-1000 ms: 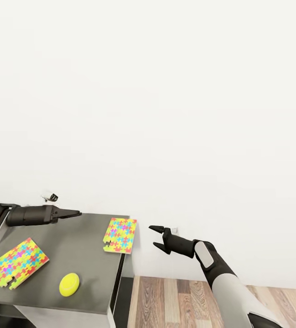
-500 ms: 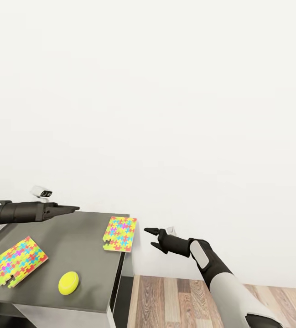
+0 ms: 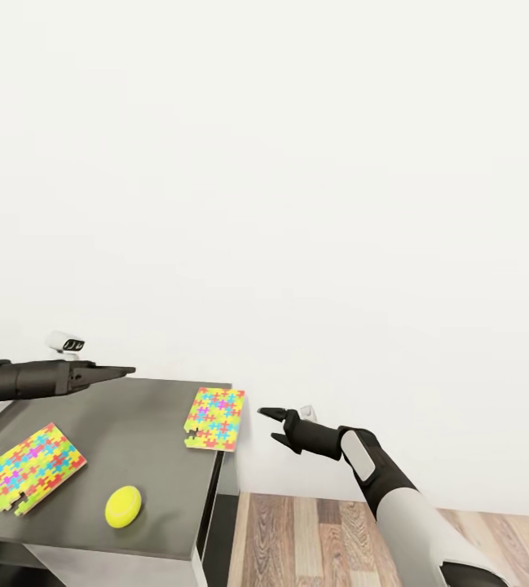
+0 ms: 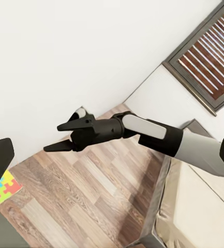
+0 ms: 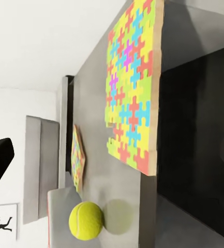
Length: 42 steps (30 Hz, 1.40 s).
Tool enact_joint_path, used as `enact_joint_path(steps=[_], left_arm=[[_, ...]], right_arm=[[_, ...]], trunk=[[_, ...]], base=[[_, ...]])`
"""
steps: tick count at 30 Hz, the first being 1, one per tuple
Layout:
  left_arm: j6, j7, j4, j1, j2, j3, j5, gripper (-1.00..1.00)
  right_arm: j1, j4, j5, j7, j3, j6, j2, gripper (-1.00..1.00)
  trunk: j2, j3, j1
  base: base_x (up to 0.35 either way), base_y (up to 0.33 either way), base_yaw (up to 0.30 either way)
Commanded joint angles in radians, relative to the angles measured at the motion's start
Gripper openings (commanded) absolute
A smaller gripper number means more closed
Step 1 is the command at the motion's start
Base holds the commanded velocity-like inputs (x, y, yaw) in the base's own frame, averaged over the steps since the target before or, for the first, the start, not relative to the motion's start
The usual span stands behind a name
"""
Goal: Put all the toys in the child's room - the three board games (two on the bed and one on the table), the two jigsaw puzzles on the table, and the tennis ball on the table - inside the toy box on the table in the child's room.
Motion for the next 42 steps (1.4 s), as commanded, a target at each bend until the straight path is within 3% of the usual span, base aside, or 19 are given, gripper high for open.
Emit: enact_joint_path(steps=[1, 9, 33, 42], left_arm=[[0.011, -0.004, 0.000, -0.001, 0.001, 0.000, 0.000, 1.00], [0.010, -0.004, 0.001, 0.001, 0.001, 0.002, 0.000, 1.00], [0.009, -0.004, 0.001, 0.001, 0.000, 0.001, -0.002, 1.00], [0.009, -0.004, 0.001, 0.001, 0.000, 0.001, -0.001, 1.00]], right_arm=[[-0.001, 0.000, 0.001, 0.002, -0.007, 0.006, -0.003, 1.00], [0.000, 0.001, -0.010, 0.003, -0.011, 0.006, -0.032, 1.00], [0.000, 0.001, -0.011, 0.004, -0.012, -0.036, -0.035, 1.00], [0.000, 0.002, -0.011, 0.004, -0.012, -0.040, -0.036, 1.00]], trunk=[[-0.001, -0.001, 0.000], [-0.001, -0.001, 0.000], [-0.001, -0.001, 0.000], [-0.064, -0.029, 0.034]], base=[[0.000, 0.085, 0.000], [0.000, 0.138, 0.000], [0.000, 0.068, 0.000], [0.000, 0.001, 0.000]])
